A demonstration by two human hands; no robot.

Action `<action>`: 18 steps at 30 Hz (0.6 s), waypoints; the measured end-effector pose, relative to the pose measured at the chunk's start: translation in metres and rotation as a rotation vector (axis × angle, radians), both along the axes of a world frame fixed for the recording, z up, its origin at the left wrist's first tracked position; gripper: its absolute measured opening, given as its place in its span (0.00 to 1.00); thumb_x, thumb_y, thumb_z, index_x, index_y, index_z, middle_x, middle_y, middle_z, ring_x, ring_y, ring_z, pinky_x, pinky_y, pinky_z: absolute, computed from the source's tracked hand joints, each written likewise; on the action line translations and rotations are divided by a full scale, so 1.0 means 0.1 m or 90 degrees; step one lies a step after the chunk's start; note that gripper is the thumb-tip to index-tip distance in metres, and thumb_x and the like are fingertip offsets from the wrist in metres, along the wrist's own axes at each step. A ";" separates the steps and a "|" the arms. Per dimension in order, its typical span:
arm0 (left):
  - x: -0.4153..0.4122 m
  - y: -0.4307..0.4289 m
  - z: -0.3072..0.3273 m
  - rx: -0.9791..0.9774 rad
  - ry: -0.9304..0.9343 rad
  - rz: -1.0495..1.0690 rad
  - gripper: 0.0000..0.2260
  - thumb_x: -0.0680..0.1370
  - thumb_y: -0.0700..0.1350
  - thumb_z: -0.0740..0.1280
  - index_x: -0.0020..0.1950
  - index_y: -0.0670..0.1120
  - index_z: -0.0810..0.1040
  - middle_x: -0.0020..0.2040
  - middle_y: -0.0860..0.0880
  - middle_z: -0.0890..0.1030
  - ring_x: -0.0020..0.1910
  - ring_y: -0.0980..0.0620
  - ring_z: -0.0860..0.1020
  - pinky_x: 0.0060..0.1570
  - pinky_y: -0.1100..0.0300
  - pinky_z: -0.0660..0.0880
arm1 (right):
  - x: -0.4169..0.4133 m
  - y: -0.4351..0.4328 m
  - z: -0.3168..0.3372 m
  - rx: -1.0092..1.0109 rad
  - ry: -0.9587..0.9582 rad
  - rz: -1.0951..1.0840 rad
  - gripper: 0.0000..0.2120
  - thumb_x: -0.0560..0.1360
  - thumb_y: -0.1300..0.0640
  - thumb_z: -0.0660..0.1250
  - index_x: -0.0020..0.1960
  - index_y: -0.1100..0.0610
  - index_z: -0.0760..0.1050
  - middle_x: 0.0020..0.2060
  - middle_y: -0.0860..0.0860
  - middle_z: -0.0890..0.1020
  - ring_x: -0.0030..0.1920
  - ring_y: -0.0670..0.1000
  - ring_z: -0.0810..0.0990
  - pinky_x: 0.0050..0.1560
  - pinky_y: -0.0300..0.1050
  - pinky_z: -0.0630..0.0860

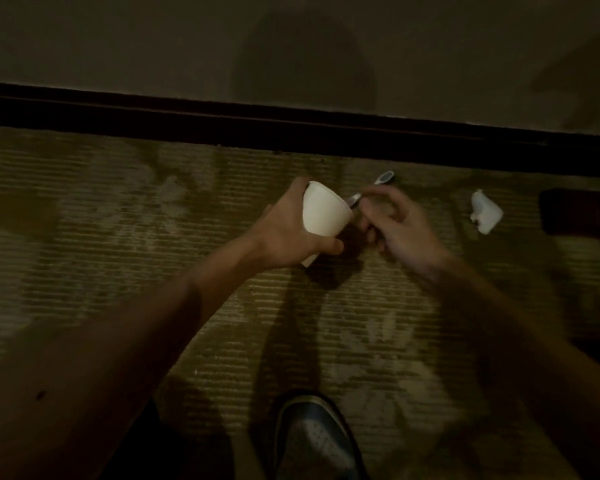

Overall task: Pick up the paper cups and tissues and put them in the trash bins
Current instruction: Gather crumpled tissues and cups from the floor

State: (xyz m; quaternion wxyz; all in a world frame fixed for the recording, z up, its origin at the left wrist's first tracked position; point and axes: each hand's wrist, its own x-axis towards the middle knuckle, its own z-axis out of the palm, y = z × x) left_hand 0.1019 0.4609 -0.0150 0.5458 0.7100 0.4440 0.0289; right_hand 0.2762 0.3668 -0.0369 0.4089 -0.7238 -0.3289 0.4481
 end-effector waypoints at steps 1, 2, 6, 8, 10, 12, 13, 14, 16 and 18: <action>0.03 -0.04 -0.02 -0.011 -0.002 0.002 0.40 0.65 0.51 0.80 0.70 0.54 0.62 0.58 0.53 0.72 0.52 0.54 0.74 0.35 0.61 0.76 | 0.16 -0.06 -0.02 -0.025 -0.104 -0.049 0.09 0.79 0.49 0.65 0.59 0.45 0.75 0.46 0.45 0.80 0.40 0.41 0.79 0.35 0.33 0.75; 0.06 -0.06 -0.04 -0.021 -0.008 0.005 0.40 0.65 0.52 0.81 0.70 0.54 0.62 0.57 0.54 0.72 0.51 0.55 0.74 0.33 0.62 0.76 | 0.33 -0.12 -0.05 -0.064 -0.233 -0.082 0.13 0.79 0.49 0.65 0.62 0.46 0.74 0.54 0.47 0.77 0.47 0.42 0.78 0.44 0.37 0.77; 0.12 -0.15 -0.07 -0.085 -0.050 0.047 0.41 0.65 0.52 0.81 0.71 0.53 0.62 0.56 0.56 0.73 0.50 0.57 0.76 0.28 0.69 0.75 | 0.90 -0.37 -0.21 -0.212 -0.479 -0.121 0.21 0.80 0.56 0.64 0.71 0.55 0.68 0.73 0.55 0.61 0.69 0.58 0.68 0.69 0.50 0.66; 0.14 -0.20 -0.06 -0.129 -0.067 0.069 0.41 0.64 0.52 0.81 0.71 0.53 0.63 0.57 0.55 0.74 0.50 0.56 0.77 0.29 0.69 0.75 | 1.03 -0.45 -0.32 -0.215 -0.463 -0.123 0.22 0.80 0.58 0.64 0.73 0.56 0.66 0.73 0.56 0.61 0.71 0.59 0.66 0.70 0.48 0.63; 0.14 -0.24 -0.03 -0.169 -0.077 0.079 0.38 0.64 0.55 0.80 0.69 0.54 0.66 0.56 0.54 0.76 0.50 0.55 0.79 0.30 0.68 0.76 | 1.10 -0.48 -0.38 -0.213 -0.470 -0.123 0.22 0.80 0.60 0.64 0.73 0.56 0.67 0.72 0.58 0.64 0.70 0.59 0.66 0.70 0.48 0.63; 0.13 -0.26 0.01 -0.205 -0.090 0.093 0.34 0.63 0.60 0.78 0.65 0.56 0.70 0.55 0.54 0.79 0.47 0.55 0.82 0.33 0.66 0.77 | 1.15 -0.46 -0.39 -0.211 -0.490 -0.128 0.19 0.79 0.61 0.64 0.70 0.56 0.70 0.70 0.58 0.66 0.69 0.58 0.68 0.68 0.49 0.65; 0.12 -0.27 0.03 -0.225 -0.099 0.102 0.32 0.62 0.62 0.76 0.63 0.56 0.72 0.53 0.53 0.81 0.45 0.56 0.83 0.33 0.65 0.78 | 1.18 -0.44 -0.38 -0.215 -0.495 -0.134 0.18 0.79 0.60 0.64 0.69 0.56 0.72 0.69 0.58 0.68 0.69 0.58 0.68 0.67 0.49 0.65; 0.11 -0.27 0.04 -0.245 -0.108 0.113 0.31 0.60 0.64 0.75 0.60 0.56 0.74 0.51 0.53 0.82 0.43 0.57 0.84 0.34 0.64 0.78 | 1.20 -0.42 -0.36 -0.219 -0.492 -0.142 0.17 0.79 0.60 0.64 0.68 0.56 0.73 0.68 0.58 0.69 0.68 0.58 0.69 0.65 0.49 0.67; 0.07 -0.24 0.07 -0.283 -0.115 0.145 0.31 0.57 0.65 0.75 0.55 0.53 0.77 0.48 0.52 0.84 0.40 0.58 0.84 0.36 0.62 0.79 | 1.20 -0.38 -0.31 -0.214 -0.444 -0.161 0.16 0.78 0.59 0.67 0.66 0.56 0.74 0.66 0.57 0.74 0.65 0.55 0.73 0.60 0.47 0.71; 0.03 -0.22 0.07 -0.319 -0.118 0.180 0.32 0.57 0.64 0.75 0.55 0.49 0.79 0.46 0.51 0.85 0.40 0.57 0.84 0.36 0.61 0.79 | 1.10 -0.33 -0.22 -0.164 -0.324 -0.170 0.15 0.77 0.57 0.69 0.63 0.56 0.74 0.60 0.54 0.78 0.57 0.50 0.78 0.51 0.41 0.74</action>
